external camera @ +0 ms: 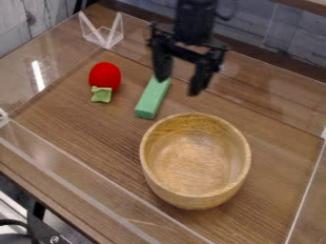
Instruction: Move the red fruit to the right
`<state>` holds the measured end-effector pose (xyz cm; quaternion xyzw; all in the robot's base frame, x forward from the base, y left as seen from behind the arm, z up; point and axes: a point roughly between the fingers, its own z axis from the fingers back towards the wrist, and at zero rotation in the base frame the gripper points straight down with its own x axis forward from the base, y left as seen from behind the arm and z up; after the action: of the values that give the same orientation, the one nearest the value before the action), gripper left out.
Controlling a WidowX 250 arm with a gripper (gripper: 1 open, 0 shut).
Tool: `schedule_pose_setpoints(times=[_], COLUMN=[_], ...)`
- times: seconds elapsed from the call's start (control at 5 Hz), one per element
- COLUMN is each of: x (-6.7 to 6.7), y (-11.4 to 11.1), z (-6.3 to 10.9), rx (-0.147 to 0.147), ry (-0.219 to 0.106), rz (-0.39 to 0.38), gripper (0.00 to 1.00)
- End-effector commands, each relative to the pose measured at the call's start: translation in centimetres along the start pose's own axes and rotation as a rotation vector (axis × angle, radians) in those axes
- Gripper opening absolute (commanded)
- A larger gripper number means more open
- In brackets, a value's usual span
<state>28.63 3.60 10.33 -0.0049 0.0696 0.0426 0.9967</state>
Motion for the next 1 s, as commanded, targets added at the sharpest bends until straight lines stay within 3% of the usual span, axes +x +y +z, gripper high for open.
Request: schedule_pose_setpoints(times=[0.0, 0.2, 0.4, 0.6, 0.8], x=[-0.8, -1.0, -0.8, -0.3, 0.1], y=[4.3, 7.9, 10.2, 10.9, 11.0], z=[2.6, 2.0, 0.5, -1.0, -1.6], rx=[0.004, 0.003, -0.013, -0.016, -0.021], ry=[-0.115, -0.153, -0.163, -0.178, -0.2], rz=[0.071, 0.209, 0.376, 0.479, 0.503], gripper=[1.0, 1.0, 1.0, 1.0, 1.0])
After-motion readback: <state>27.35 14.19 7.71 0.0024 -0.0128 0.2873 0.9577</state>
